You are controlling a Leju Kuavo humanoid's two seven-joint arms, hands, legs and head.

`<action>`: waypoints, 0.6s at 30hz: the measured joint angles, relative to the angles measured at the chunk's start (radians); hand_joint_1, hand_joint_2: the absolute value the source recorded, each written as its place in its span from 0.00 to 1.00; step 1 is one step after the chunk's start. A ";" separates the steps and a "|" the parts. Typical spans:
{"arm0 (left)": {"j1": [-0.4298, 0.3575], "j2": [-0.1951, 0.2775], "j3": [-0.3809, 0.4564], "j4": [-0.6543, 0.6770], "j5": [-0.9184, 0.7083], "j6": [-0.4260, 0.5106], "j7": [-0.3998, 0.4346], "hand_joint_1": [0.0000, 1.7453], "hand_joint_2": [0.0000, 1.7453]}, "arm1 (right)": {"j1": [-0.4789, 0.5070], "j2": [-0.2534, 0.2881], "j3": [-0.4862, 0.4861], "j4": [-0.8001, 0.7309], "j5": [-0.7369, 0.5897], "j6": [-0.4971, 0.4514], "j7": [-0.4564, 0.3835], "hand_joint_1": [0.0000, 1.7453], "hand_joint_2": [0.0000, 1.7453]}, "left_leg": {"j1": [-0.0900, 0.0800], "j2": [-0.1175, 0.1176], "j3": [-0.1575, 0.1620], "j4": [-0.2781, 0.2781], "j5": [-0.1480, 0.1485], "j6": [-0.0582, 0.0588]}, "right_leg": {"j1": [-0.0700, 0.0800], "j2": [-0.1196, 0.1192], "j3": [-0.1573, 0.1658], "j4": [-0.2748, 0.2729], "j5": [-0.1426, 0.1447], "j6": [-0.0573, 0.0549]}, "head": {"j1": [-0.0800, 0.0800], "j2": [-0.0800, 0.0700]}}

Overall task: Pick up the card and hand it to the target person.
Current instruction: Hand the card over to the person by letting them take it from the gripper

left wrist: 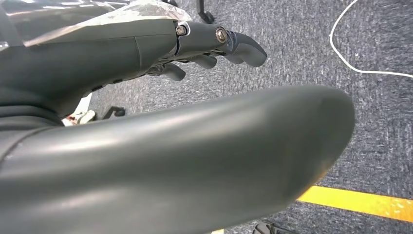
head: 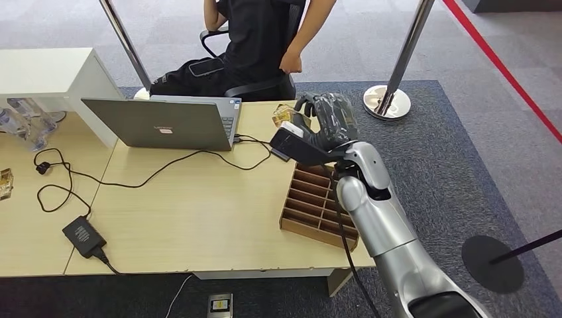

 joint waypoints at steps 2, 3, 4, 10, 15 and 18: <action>0.000 0.001 -0.004 0.000 -0.002 0.000 0.002 0.00 0.00 | -0.018 0.013 0.000 0.026 0.007 -0.002 0.001 0.86 1.00 | 0.000 0.000 0.000 0.000 0.000 0.000 | 0.000 0.000 0.000 0.000 0.000 0.000 | 0.000 0.000; -0.001 0.001 -0.005 0.000 -0.003 0.000 0.004 0.00 0.00 | -0.026 0.020 0.000 0.039 0.013 -0.004 0.004 0.86 1.00 | 0.000 0.000 0.000 0.000 0.000 0.000 | 0.000 0.000 0.000 0.000 0.000 0.000 | 0.000 0.000; -0.001 0.001 -0.006 0.000 -0.005 0.000 0.005 0.00 0.00 | -0.035 0.026 0.000 0.051 0.022 -0.006 0.009 0.87 1.00 | 0.000 0.000 0.000 0.000 0.000 0.000 | 0.000 0.000 0.000 0.000 0.000 0.000 | 0.000 0.000; -0.002 0.002 -0.010 0.000 -0.012 0.001 0.007 0.00 0.00 | -0.080 0.061 0.000 0.118 0.048 -0.008 0.034 0.85 1.00 | 0.000 0.000 0.000 0.000 0.000 0.000 | 0.000 0.000 0.000 0.000 0.000 0.000 | 0.000 0.000; -0.003 0.002 -0.013 0.000 -0.016 0.001 0.012 0.00 0.00 | -0.096 0.076 0.000 0.154 0.049 -0.001 0.037 0.86 1.00 | 0.000 0.000 0.000 0.000 0.000 0.000 | 0.000 0.000 0.000 0.000 0.000 0.000 | 0.000 0.000; -0.003 0.002 -0.013 0.000 -0.018 0.001 0.017 0.00 0.00 | -0.101 0.085 0.000 0.177 0.050 0.008 0.042 0.87 1.00 | 0.000 0.000 0.000 0.000 0.000 0.000 | 0.000 0.000 0.000 0.000 0.000 0.000 | 0.000 0.000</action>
